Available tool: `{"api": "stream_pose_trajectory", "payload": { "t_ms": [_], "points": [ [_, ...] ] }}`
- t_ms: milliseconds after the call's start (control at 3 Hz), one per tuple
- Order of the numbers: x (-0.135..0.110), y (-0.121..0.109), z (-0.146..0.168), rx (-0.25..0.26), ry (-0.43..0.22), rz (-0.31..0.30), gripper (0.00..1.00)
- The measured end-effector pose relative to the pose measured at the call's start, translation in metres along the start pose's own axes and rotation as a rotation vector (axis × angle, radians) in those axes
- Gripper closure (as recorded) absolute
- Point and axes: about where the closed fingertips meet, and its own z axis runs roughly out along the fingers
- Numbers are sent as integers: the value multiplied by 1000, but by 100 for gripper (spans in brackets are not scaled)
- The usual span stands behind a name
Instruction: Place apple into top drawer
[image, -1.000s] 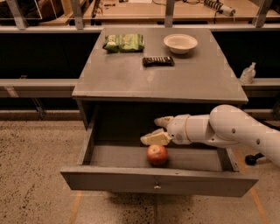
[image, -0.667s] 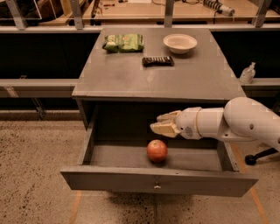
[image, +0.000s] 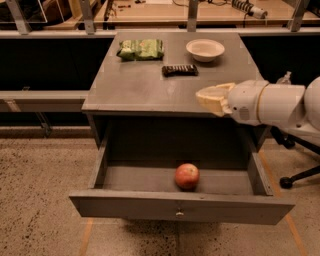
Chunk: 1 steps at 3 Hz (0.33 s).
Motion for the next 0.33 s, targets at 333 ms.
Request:
{"api": "stream_pose_trajectory", "payload": {
  "t_ms": [333],
  "points": [
    [-5, -2, 0, 7, -7, -6, 82]
  ]
}}
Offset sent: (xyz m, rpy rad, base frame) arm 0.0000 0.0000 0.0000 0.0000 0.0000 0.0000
